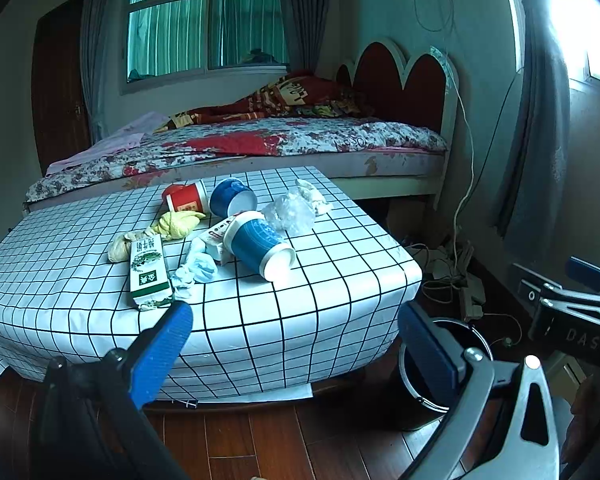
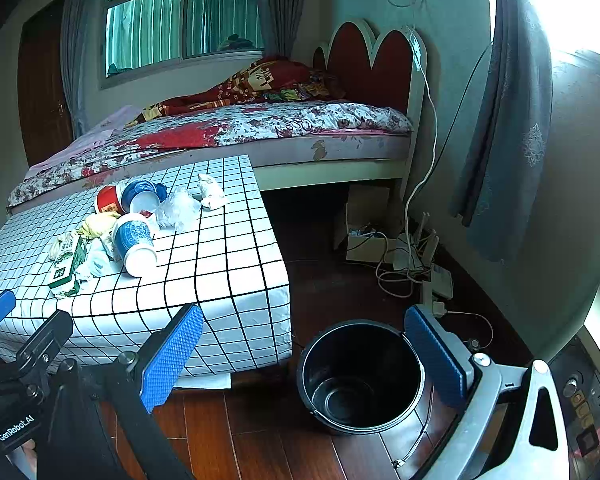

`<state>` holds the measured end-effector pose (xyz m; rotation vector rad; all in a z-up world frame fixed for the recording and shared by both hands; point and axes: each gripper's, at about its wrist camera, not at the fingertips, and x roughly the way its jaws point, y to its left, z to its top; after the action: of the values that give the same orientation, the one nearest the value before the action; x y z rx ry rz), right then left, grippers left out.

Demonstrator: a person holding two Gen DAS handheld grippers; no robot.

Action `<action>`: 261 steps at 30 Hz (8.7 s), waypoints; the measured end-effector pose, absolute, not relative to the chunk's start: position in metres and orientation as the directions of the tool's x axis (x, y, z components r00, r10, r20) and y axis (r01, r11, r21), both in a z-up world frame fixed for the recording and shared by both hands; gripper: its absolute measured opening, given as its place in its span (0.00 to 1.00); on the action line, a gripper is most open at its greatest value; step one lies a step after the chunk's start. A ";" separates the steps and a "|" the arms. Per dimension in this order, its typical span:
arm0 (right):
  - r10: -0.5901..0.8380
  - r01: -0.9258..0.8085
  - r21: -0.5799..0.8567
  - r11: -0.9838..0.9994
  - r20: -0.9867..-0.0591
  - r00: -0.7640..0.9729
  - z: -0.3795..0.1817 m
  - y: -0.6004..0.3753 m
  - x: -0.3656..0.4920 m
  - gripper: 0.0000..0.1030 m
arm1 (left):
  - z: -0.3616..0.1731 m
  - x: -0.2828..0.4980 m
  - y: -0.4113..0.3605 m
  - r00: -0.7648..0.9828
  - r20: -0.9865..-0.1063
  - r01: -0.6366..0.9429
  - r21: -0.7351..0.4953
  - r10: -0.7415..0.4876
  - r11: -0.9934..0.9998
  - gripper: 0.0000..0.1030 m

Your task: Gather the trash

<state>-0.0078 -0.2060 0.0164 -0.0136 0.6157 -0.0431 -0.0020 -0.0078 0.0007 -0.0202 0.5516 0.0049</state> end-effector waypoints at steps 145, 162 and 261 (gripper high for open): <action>0.184 -0.193 0.042 0.980 -0.539 0.822 -0.033 -0.218 0.088 0.56 | -0.040 0.088 0.001 0.852 -0.498 0.155 -0.052 -0.160 0.987 0.53; 0.044 -0.057 -0.001 0.998 -0.620 0.784 -0.075 -0.337 0.040 0.57 | -0.073 0.075 -0.129 0.684 -0.597 0.497 -0.039 -0.419 0.867 0.53; 0.417 -0.477 0.075 0.876 -0.617 0.667 -0.070 -0.013 0.187 0.89 | -0.088 0.137 0.170 0.787 -0.617 -0.110 -0.135 0.003 0.985 0.20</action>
<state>0.1868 -0.0131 -0.0696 -0.0957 0.6718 0.5051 0.1371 0.1704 -0.0877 -0.1672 0.6635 0.0612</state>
